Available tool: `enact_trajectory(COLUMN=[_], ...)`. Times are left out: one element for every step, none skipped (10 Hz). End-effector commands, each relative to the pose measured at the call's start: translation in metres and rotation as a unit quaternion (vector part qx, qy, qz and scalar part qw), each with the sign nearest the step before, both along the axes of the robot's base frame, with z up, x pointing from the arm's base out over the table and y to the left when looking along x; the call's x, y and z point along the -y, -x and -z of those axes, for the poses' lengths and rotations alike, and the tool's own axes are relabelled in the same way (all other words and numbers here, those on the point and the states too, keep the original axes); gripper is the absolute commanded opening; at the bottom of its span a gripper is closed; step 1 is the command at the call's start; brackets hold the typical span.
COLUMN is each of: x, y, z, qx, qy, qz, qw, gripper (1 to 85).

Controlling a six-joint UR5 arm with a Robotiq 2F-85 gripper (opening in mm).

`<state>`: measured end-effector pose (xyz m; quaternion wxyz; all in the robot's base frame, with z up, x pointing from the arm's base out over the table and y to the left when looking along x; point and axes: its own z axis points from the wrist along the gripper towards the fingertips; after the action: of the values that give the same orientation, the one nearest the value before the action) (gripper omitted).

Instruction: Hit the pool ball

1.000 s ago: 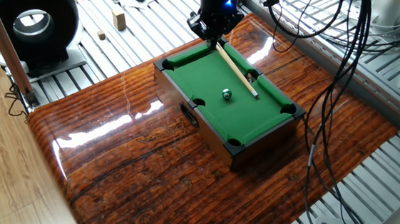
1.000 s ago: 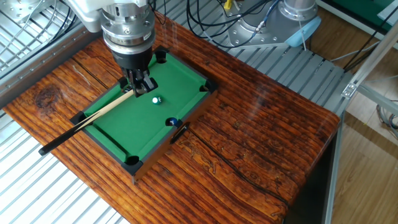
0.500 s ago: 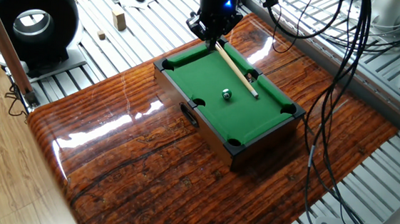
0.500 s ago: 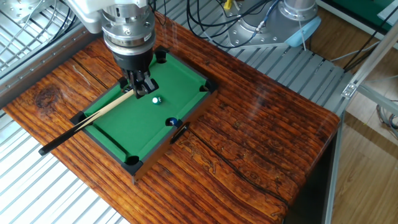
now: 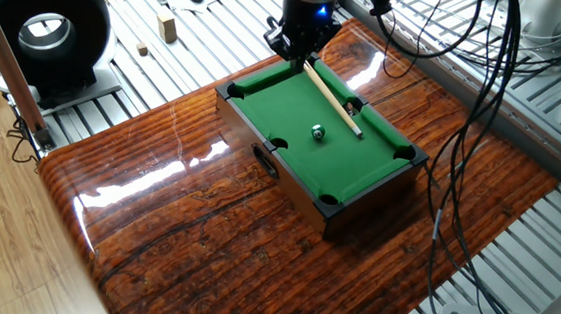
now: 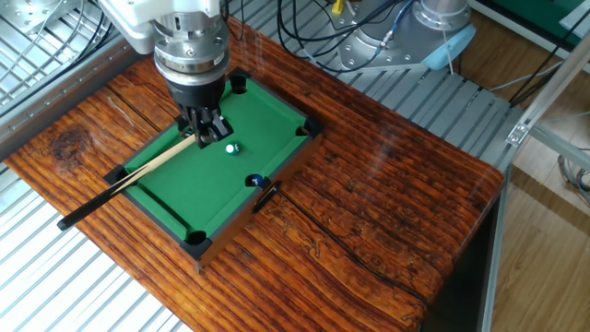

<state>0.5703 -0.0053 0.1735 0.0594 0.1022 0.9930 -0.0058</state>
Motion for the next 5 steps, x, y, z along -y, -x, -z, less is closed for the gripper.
enact_trajectory(x=[-0.003,-0.002,-0.002,0.001,0.009], y=[-0.001,0.007,0.011,0.009,0.007], z=[0.001,0.001,0.002,0.002,0.001], qx=[0.003,-0.011,-0.02,-0.017,-0.012], qy=[-0.008,-0.006,-0.007,-0.001,0.016], qz=[-0.008,-0.01,-0.011,-0.017,-0.02], qw=[0.9999,0.9999,0.9997,0.9997,0.9996], gripper=[1.0,1.0,1.0,1.0,1.0])
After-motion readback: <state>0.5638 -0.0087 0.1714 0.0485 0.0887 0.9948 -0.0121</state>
